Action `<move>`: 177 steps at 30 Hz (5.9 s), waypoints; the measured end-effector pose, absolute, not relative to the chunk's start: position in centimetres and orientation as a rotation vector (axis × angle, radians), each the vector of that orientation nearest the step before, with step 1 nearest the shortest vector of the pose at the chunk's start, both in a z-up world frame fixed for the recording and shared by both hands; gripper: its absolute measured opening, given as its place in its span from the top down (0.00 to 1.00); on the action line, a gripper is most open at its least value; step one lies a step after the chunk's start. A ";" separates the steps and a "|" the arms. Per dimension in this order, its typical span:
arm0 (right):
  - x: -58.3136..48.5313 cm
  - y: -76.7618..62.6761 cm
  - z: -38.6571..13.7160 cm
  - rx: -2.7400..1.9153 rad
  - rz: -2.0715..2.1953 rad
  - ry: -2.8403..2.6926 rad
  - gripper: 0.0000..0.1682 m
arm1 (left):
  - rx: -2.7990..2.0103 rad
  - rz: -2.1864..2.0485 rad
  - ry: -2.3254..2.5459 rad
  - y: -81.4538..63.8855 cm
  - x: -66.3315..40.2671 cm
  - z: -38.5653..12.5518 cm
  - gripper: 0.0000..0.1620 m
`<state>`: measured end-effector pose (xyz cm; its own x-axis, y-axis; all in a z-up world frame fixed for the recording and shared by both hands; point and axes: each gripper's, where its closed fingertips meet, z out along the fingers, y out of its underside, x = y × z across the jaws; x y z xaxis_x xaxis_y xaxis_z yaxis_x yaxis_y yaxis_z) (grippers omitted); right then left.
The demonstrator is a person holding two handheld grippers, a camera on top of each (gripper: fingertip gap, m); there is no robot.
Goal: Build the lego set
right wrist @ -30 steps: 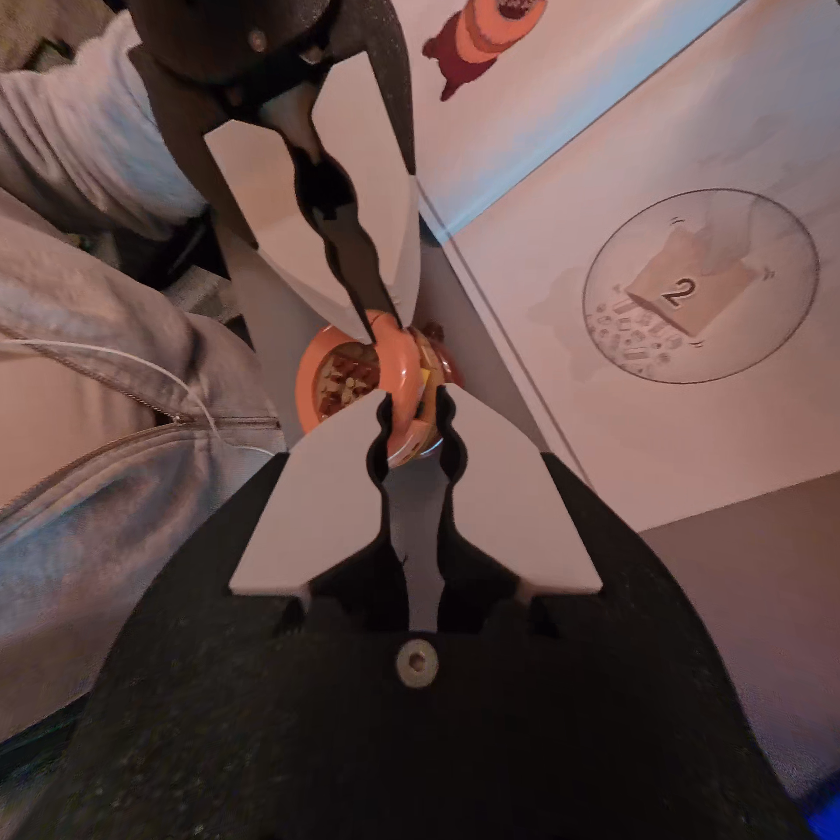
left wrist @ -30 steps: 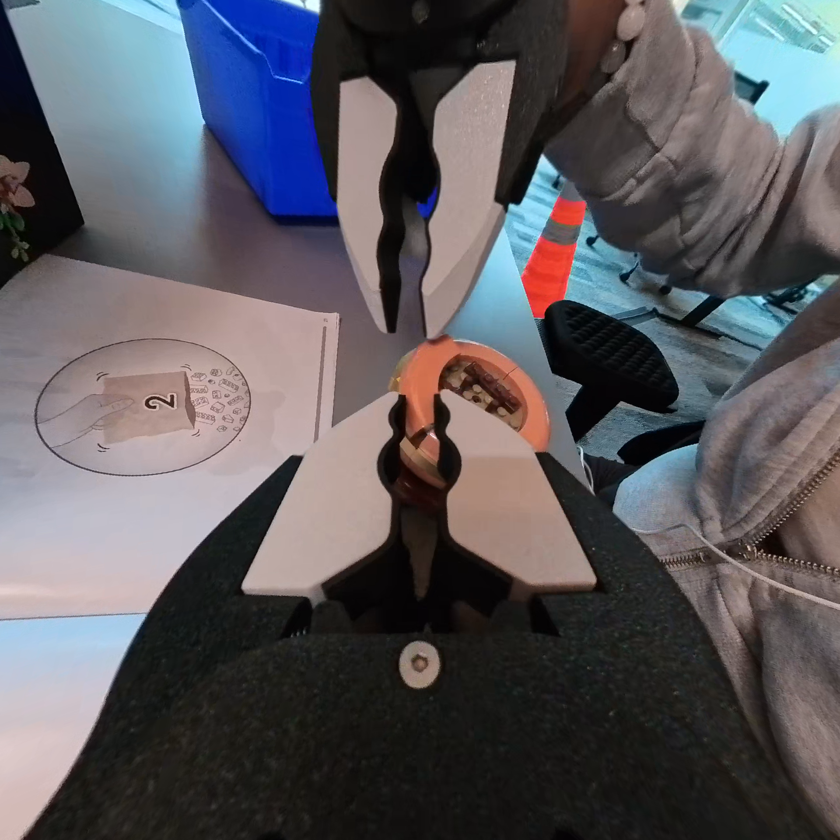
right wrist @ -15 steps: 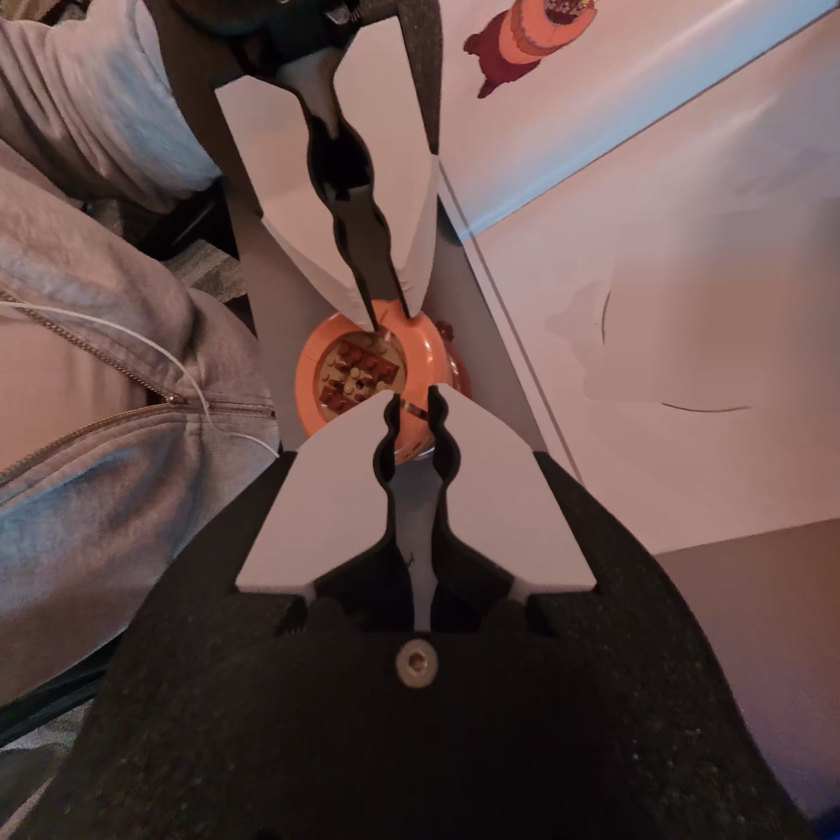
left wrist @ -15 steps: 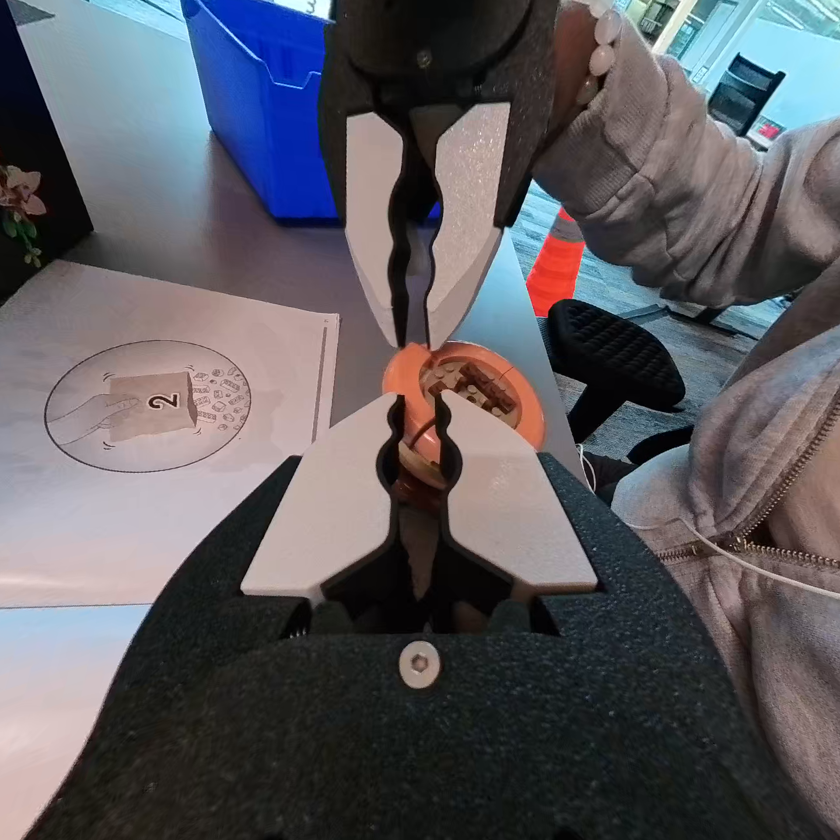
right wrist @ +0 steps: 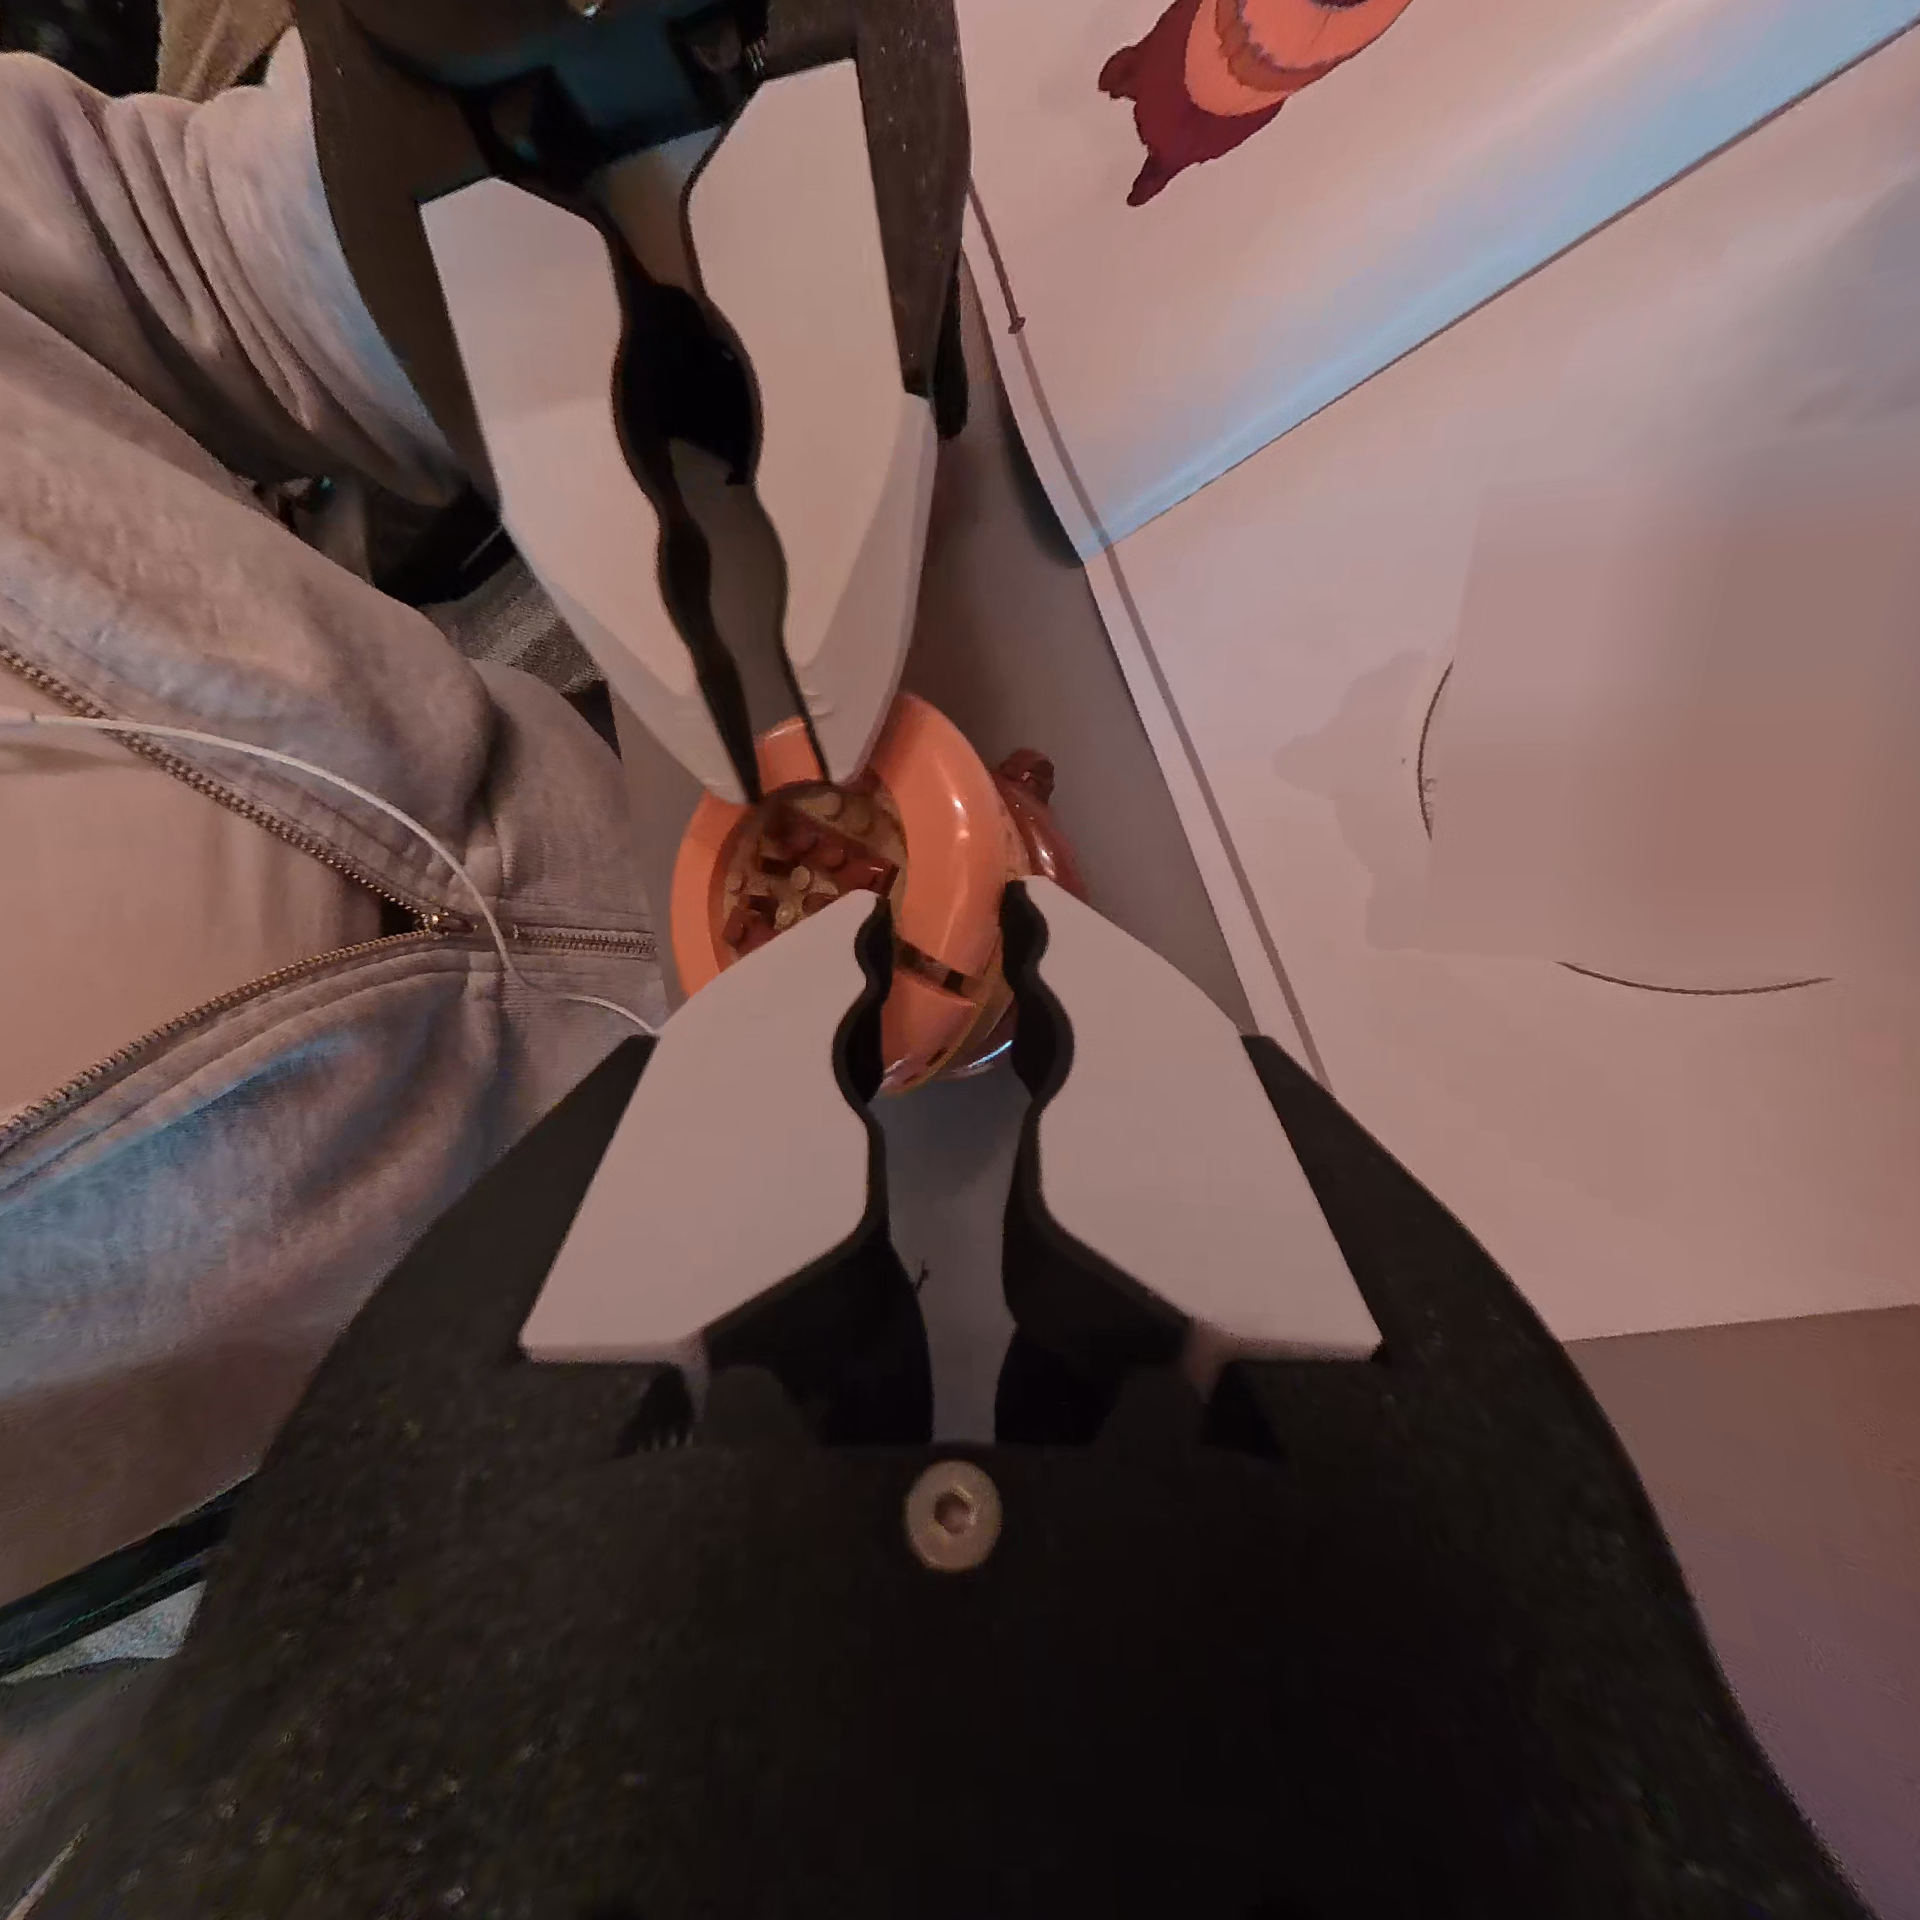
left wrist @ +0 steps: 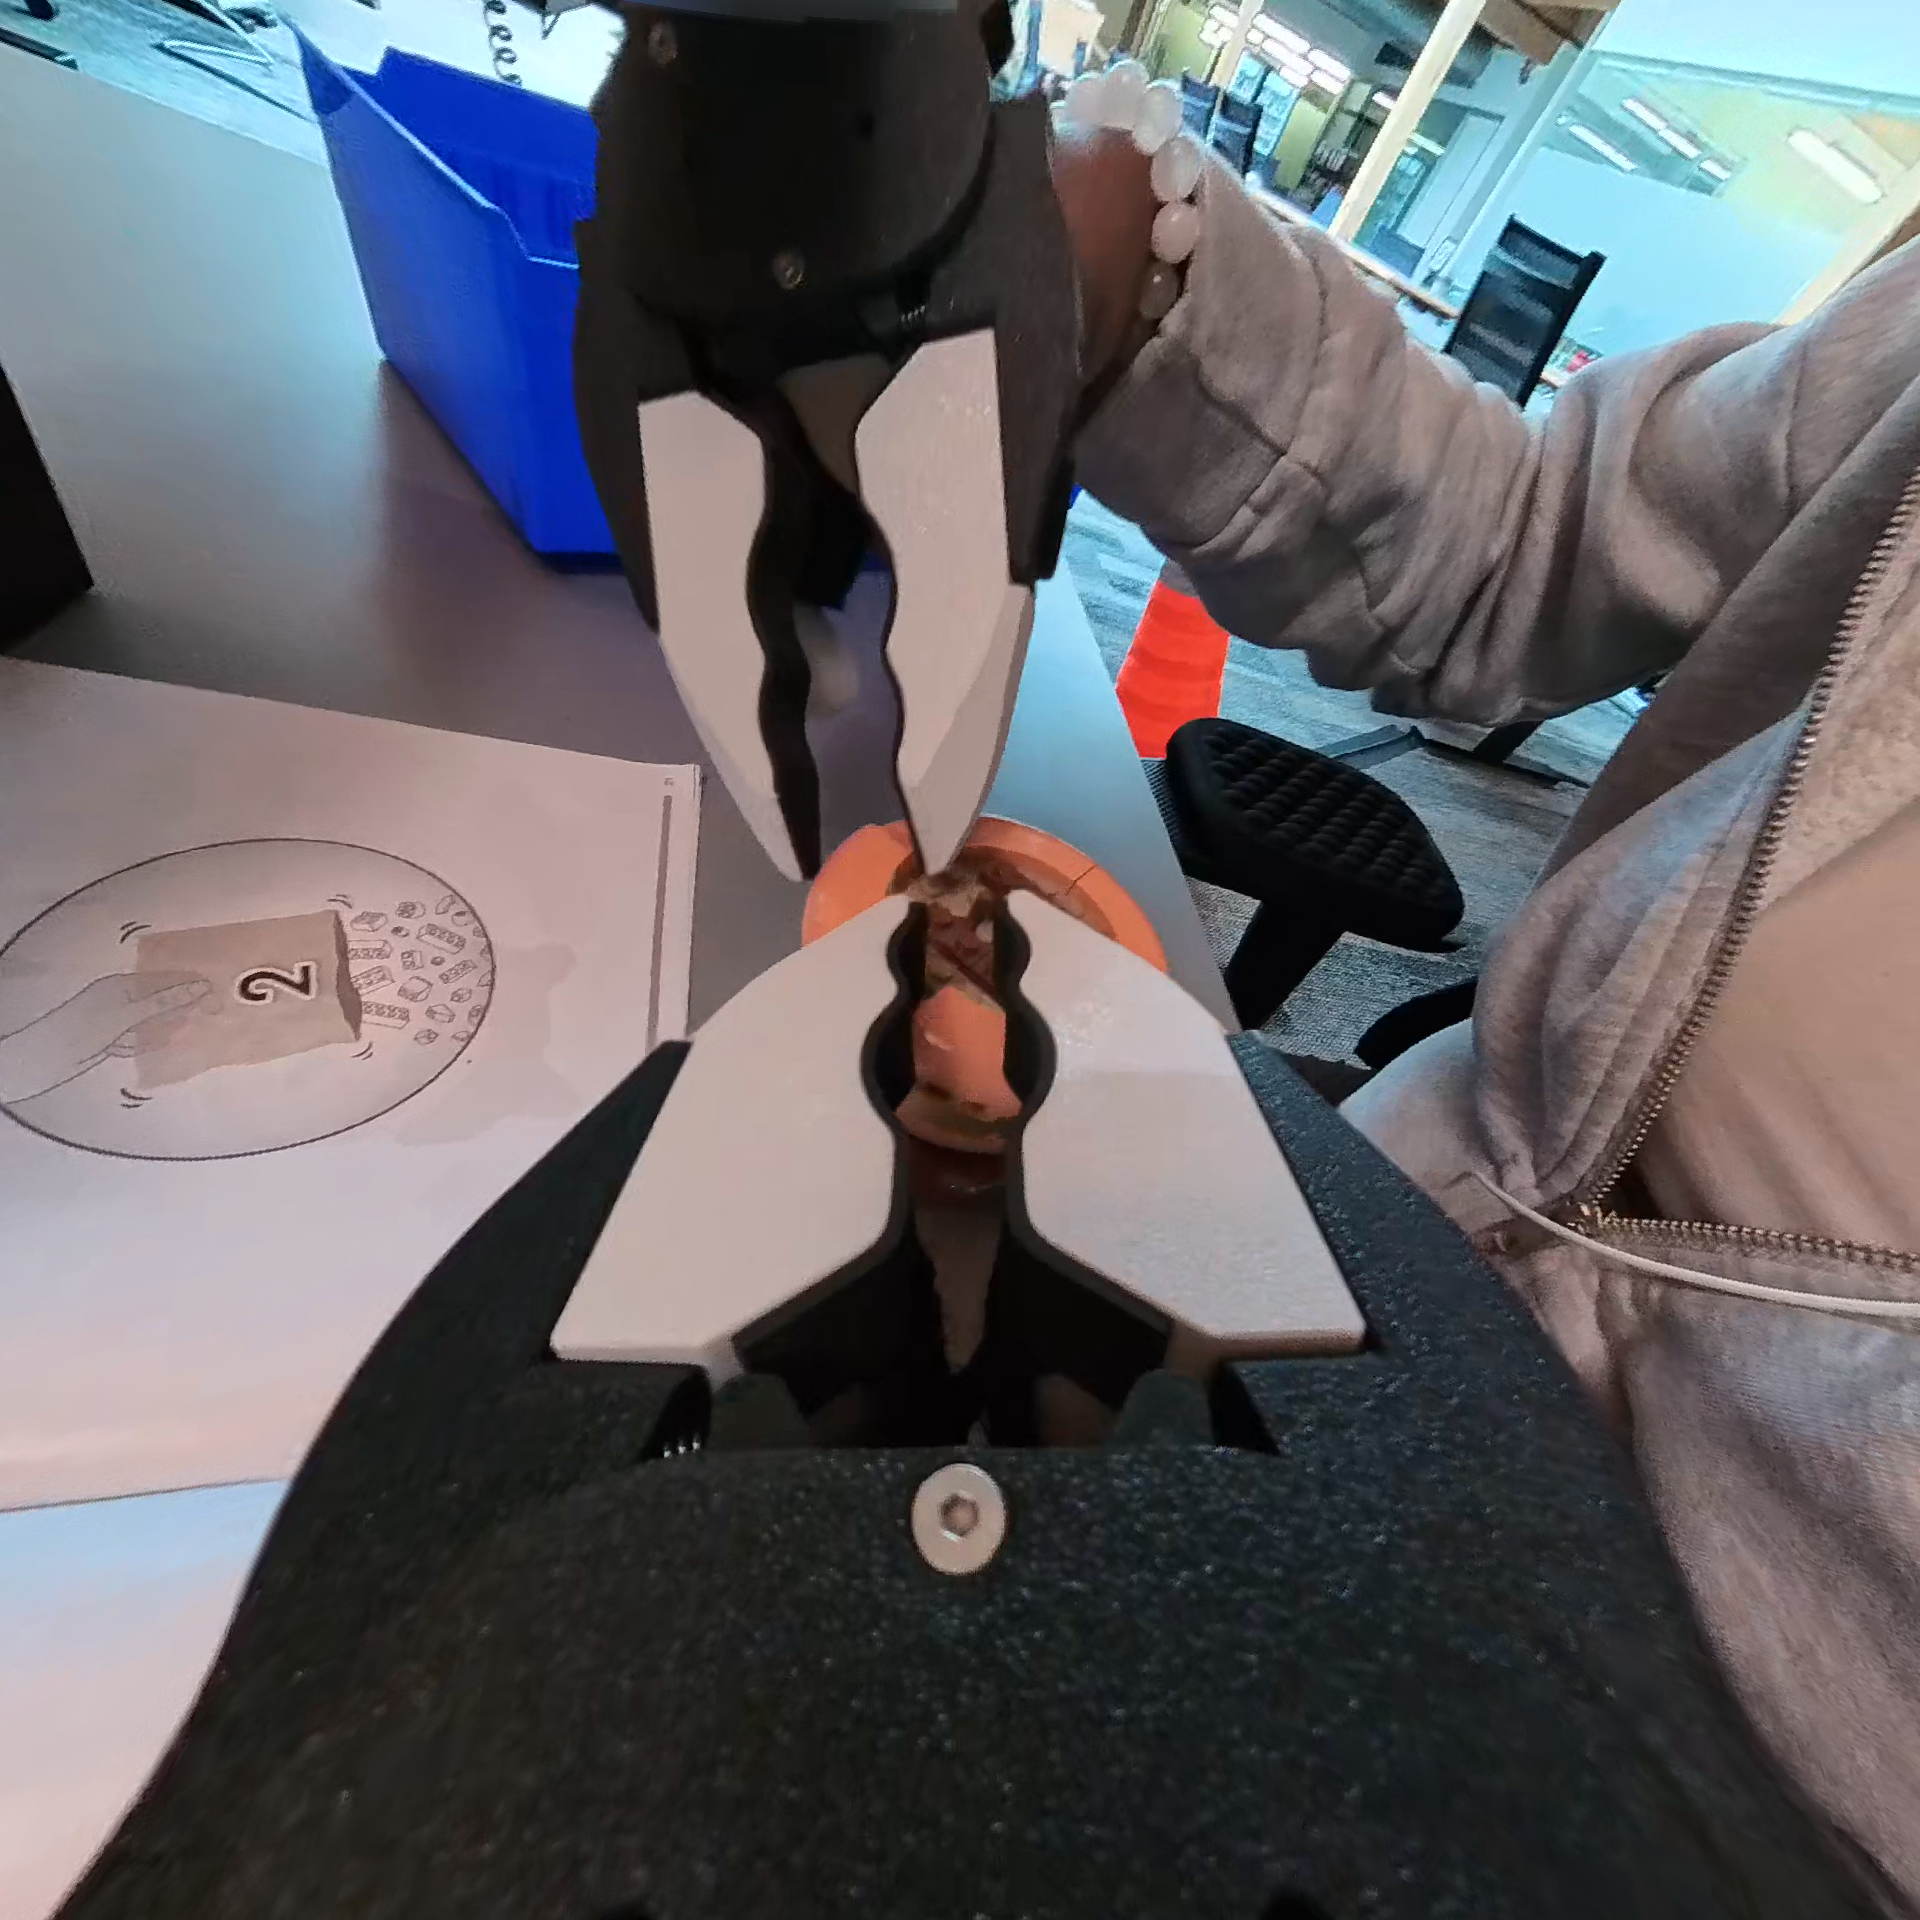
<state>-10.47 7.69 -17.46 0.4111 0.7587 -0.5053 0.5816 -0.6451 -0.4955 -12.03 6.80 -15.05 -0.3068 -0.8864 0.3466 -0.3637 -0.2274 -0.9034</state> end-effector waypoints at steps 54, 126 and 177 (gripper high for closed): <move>-10.6 7.0 -19.2 -2.203 1.803 0.187 0.68 | -1.457 -1.120 1.647 7.3 -11.2 -16.3 1.00; -13.5 3.4 -14.5 -1.870 0.541 -1.073 0.99 | -1.388 -1.164 1.162 8.7 -16.2 -11.7 1.00; -10.4 6.2 -15.7 -1.709 0.372 -0.436 1.00 | -1.420 -1.021 1.075 7.4 -13.3 -14.4 1.00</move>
